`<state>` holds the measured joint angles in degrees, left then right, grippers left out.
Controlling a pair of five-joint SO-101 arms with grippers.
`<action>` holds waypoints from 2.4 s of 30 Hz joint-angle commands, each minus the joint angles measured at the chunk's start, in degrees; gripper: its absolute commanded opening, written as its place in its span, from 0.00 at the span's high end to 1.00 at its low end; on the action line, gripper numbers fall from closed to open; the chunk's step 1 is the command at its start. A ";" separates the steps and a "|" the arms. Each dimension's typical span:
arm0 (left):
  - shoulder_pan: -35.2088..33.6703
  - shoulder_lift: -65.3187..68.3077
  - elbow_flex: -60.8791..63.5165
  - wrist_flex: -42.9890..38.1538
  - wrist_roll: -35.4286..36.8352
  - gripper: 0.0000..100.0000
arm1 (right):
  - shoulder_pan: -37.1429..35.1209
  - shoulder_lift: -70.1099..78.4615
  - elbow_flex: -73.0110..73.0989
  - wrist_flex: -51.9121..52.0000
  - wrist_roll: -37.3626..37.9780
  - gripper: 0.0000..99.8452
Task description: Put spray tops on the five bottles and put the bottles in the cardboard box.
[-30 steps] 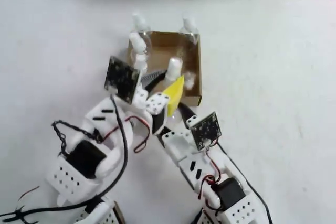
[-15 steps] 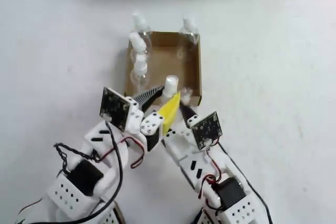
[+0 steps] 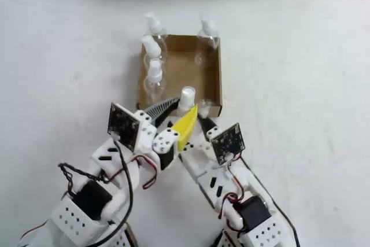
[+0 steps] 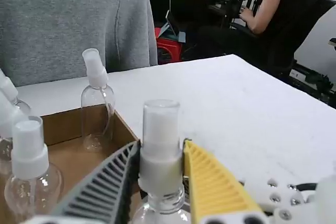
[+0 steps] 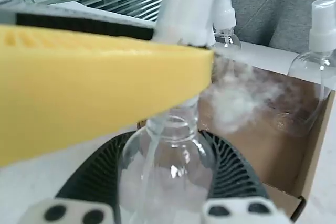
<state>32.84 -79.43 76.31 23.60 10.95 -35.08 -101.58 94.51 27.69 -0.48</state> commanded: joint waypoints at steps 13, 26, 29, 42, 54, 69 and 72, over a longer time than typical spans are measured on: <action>-0.22 -1.71 -0.35 -0.70 4.48 0.72 | 1.01 0.13 -0.44 -0.04 2.90 0.99; -4.62 -2.15 -12.57 14.86 4.40 0.72 | 4.62 0.22 -0.44 -2.24 2.81 0.99; -4.26 -6.73 -13.54 18.55 4.40 0.72 | 5.85 0.57 -0.44 -3.30 2.81 0.99; -5.49 -25.45 -2.81 30.77 4.66 0.72 | 10.95 0.22 -0.44 -6.55 2.99 0.99; -9.27 -25.45 6.59 30.77 4.57 0.94 | 16.84 0.66 1.05 -18.77 4.75 0.99; -26.77 -25.45 20.66 30.59 -8.70 0.98 | 16.57 0.75 1.05 -33.01 13.36 0.99; -26.77 -25.36 20.66 31.65 -10.11 0.98 | 16.75 0.75 -0.62 -33.01 13.36 0.99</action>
<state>6.81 -104.40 97.14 54.29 2.77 -18.90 -101.32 95.56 -3.96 12.44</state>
